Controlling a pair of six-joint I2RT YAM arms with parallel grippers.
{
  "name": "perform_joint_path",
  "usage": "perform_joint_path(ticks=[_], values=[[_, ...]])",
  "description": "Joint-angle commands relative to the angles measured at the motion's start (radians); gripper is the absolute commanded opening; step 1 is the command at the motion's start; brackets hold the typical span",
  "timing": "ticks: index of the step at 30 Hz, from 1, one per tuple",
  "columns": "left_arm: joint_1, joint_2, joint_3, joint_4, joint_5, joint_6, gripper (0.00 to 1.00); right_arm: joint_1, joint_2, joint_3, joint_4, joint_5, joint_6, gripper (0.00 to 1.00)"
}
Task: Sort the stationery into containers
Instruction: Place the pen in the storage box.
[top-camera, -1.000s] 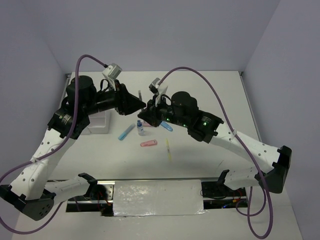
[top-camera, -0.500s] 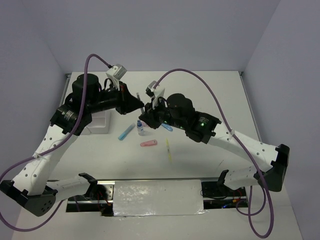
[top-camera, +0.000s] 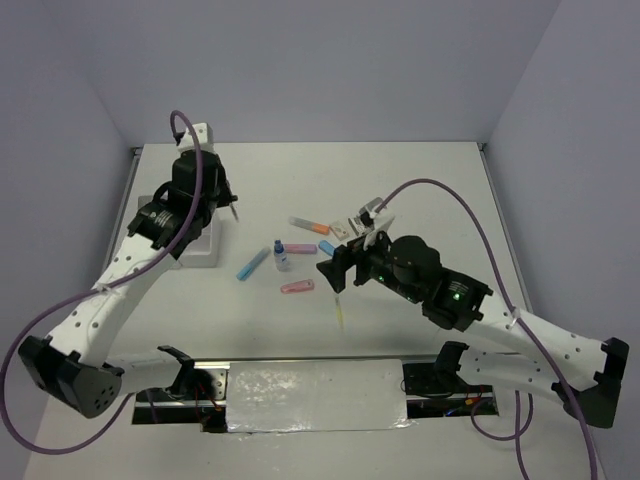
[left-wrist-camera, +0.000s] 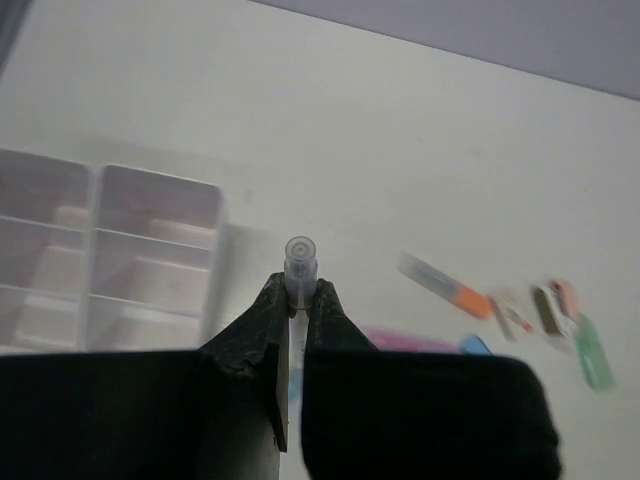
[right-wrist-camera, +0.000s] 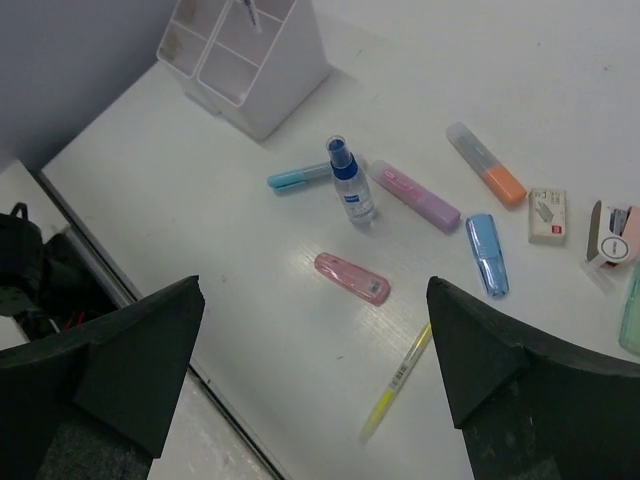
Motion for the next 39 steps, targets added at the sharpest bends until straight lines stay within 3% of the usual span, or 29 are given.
perform_joint_path(ticks=[1, 8, 14, 31, 39], values=[[0.083, 0.055, -0.017, 0.127, -0.293, -0.057, 0.0, 0.001, -0.061, -0.038, 0.077, 0.028, 0.057, 1.0], [0.208, 0.075, -0.093, 0.367, -0.382, -0.043, 0.0, 0.001, -0.155, -0.087, 0.057, -0.034, 0.043, 1.0], [0.292, 0.073, -0.187, 0.528, -0.332, -0.048, 0.0, 0.001, -0.165, -0.067, 0.044, -0.054, -0.013, 1.0], [0.327, 0.145, -0.316, 0.669, -0.298, -0.104, 0.0, 0.001, -0.115, -0.01, 0.048, -0.072, -0.107, 1.0], [0.329, 0.181, -0.374, 0.687, -0.298, -0.172, 0.12, -0.002, -0.089, -0.019, 0.067, -0.035, -0.115, 1.0]])
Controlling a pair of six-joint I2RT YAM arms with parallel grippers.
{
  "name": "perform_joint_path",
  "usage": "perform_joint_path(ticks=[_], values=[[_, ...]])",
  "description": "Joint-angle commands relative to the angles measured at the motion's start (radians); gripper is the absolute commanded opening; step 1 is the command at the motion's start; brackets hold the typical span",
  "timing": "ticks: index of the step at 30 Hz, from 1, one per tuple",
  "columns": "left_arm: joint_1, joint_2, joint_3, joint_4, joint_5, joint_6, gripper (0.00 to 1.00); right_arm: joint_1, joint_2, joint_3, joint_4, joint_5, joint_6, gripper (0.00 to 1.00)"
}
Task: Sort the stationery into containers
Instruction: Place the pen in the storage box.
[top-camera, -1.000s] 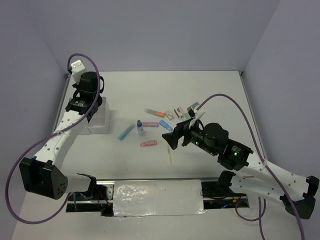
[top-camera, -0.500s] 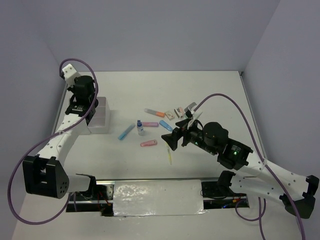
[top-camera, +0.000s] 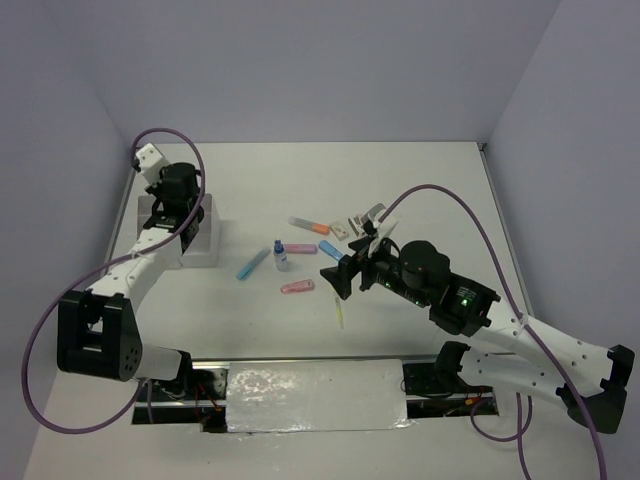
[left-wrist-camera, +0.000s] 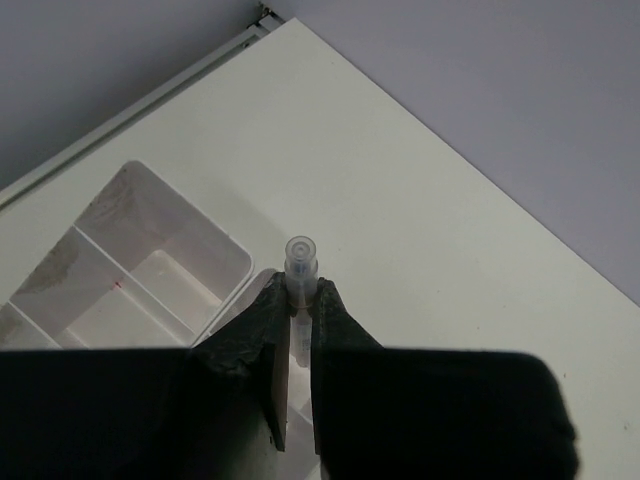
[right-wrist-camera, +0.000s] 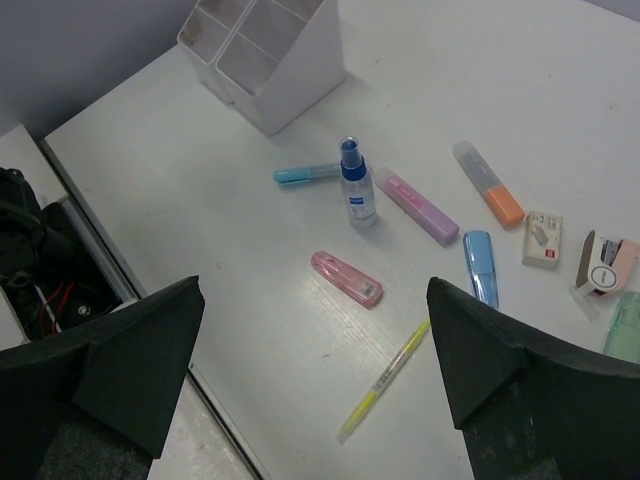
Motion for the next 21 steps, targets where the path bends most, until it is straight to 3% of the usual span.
perform_joint_path(ticks=[1, 12, 13, 14, 17, 21], values=[[0.006, -0.001, -0.033, 0.061, -0.005, -0.059, 0.18, -0.005, -0.005, 0.029, 0.048, 0.032, -0.019, 1.0], [0.005, -0.016, -0.024, -0.031, 0.038, -0.102, 0.71, -0.027, 0.008, 0.034, 0.022, 0.044, 0.003, 1.0], [0.003, -0.043, -0.012, -0.066, 0.056, -0.086, 0.91, -0.03, 0.01, 0.046, 0.011, 0.054, 0.004, 1.0], [-0.017, -0.06, 0.023, -0.089, 0.05, -0.076, 0.99, -0.033, 0.013, 0.05, 0.002, 0.061, 0.009, 1.0], [-0.051, -0.106, 0.119, -0.198, 0.024, -0.04, 0.99, -0.054, 0.024, 0.067, -0.027, 0.061, 0.018, 1.0], [-0.095, -0.16, 0.236, -0.364, 0.148, -0.031, 0.99, -0.088, 0.014, 0.086, -0.087, 0.093, 0.052, 1.0]])
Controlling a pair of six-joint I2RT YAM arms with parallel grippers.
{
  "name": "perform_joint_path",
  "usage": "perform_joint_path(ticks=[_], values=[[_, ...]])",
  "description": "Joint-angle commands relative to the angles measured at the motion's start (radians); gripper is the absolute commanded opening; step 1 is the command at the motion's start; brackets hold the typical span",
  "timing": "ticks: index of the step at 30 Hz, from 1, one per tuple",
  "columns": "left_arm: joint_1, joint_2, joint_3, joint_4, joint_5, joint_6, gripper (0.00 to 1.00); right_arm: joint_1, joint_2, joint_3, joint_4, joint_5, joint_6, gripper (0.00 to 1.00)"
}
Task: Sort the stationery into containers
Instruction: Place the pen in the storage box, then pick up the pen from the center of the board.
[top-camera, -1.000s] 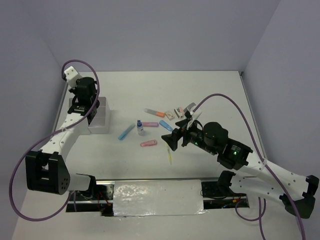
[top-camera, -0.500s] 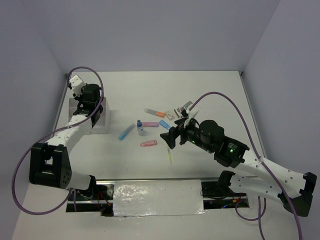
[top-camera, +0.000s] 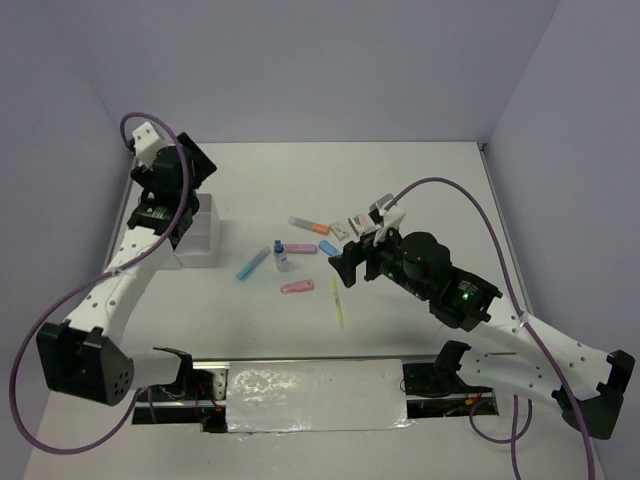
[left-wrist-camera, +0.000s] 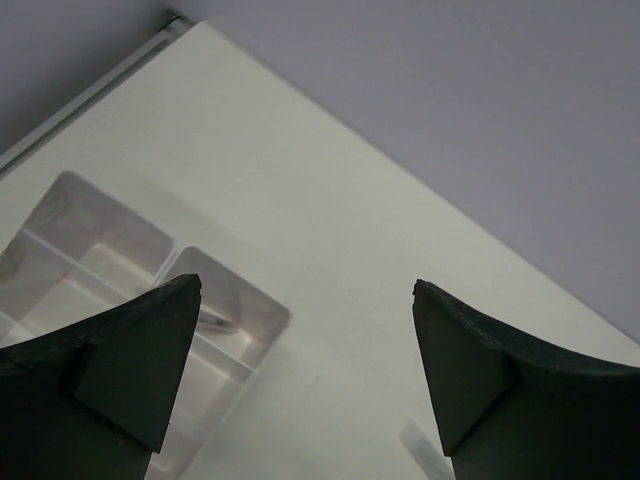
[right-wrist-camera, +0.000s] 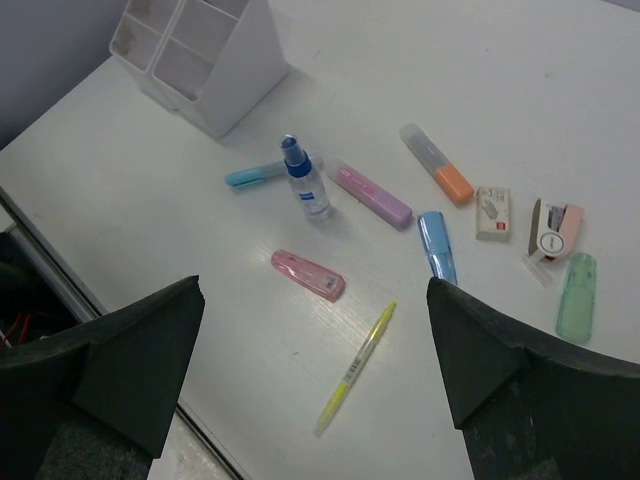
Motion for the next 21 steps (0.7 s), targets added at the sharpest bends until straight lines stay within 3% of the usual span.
perform_joint_path(ticks=[1, 3, 7, 9, 12, 16, 17, 18, 21], values=[[-0.064, -0.118, 0.087, -0.108, 0.119, 0.046, 0.99, -0.052, -0.013, 0.065, -0.052, 0.044, 0.04, 1.0], [-0.127, -0.166, 0.081, -0.154, 0.174, 0.046, 0.99, -0.116, -0.022, 0.09, -0.113, 0.023, 0.08, 1.0], [-0.428, -0.187, 0.035, -0.27, 0.093, -0.023, 0.99, -0.175, -0.035, 0.145, -0.274, 0.124, 0.193, 0.99], [-0.6, -0.16, 0.008, -0.347, 0.011, -0.147, 0.99, -0.195, -0.022, 0.186, -0.385, 0.23, 0.218, 0.97], [-0.816, -0.073, -0.012, -0.381, -0.071, -0.303, 0.99, -0.255, 0.005, 0.228, -0.477, 0.262, 0.229, 0.96], [-0.958, 0.169, 0.124, -0.482, -0.131, -0.445, 0.99, -0.331, -0.04, 0.222, -0.482, 0.241, 0.215, 0.93], [-0.967, 0.272, 0.153, -0.497, -0.117, -0.472, 0.99, -0.342, -0.047, 0.221, -0.483, 0.236, 0.213, 0.9], [-0.968, 0.318, 0.208, -0.507, -0.088, -0.477, 0.99, -0.35, -0.054, 0.216, -0.483, 0.221, 0.212, 0.81], [-0.977, 0.452, 0.29, -0.534, -0.045, -0.523, 0.99, -0.368, -0.062, 0.208, -0.501, 0.21, 0.21, 0.73]])
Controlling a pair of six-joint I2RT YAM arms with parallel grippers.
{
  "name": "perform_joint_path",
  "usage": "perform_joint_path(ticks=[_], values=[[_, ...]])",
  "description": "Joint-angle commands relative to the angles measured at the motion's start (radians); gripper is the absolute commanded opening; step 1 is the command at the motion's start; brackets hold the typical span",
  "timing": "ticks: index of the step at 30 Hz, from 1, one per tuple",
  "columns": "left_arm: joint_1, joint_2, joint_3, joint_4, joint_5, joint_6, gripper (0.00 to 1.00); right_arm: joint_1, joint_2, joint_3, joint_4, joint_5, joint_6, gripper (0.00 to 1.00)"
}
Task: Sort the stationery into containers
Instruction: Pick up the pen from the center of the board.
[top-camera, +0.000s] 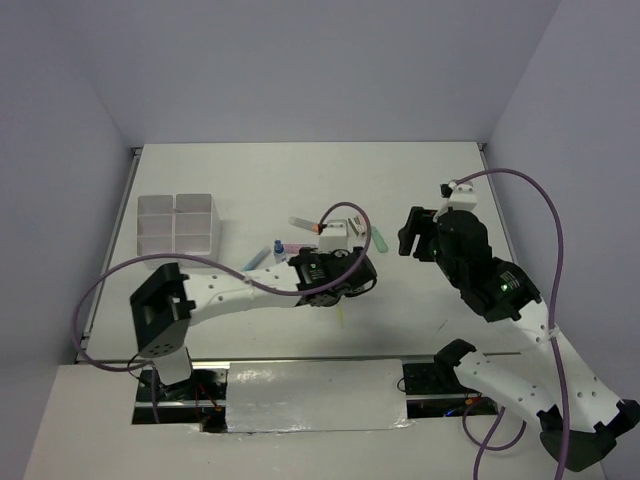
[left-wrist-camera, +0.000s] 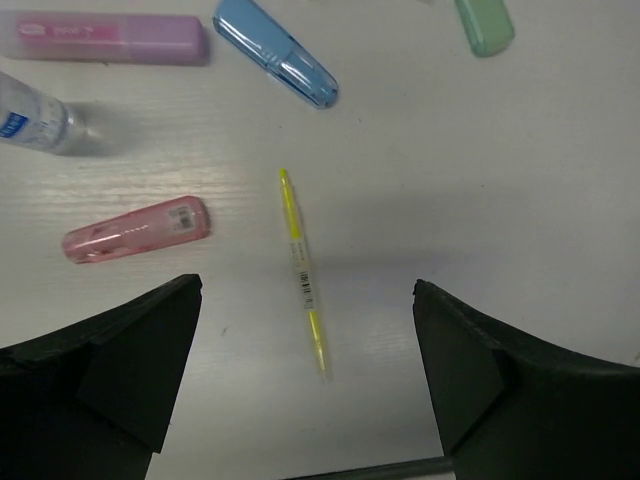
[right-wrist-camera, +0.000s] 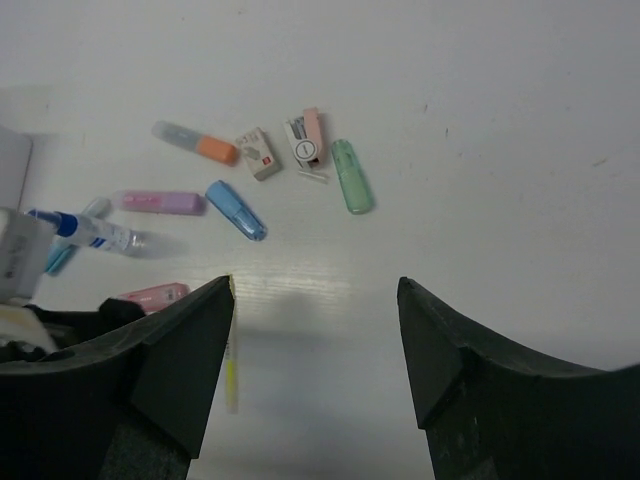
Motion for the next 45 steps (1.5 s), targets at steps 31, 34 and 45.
perform_joint_path(ticks=[31, 34, 45], values=[[0.022, 0.318, -0.022, 0.025, 0.222, -0.234, 0.33, -0.177, 0.048, -0.038, 0.077, -0.263, -0.063, 0.74], [-0.003, 0.294, -0.069, 0.031, 0.228, -0.245, 0.3, -0.186, 0.055, -0.043, 0.091, -0.295, -0.059, 0.73], [-0.029, 0.216, -0.175, 0.051, 0.249, -0.207, 0.0, -0.226, 0.092, -0.1, 0.21, -0.589, -0.098, 0.76]])
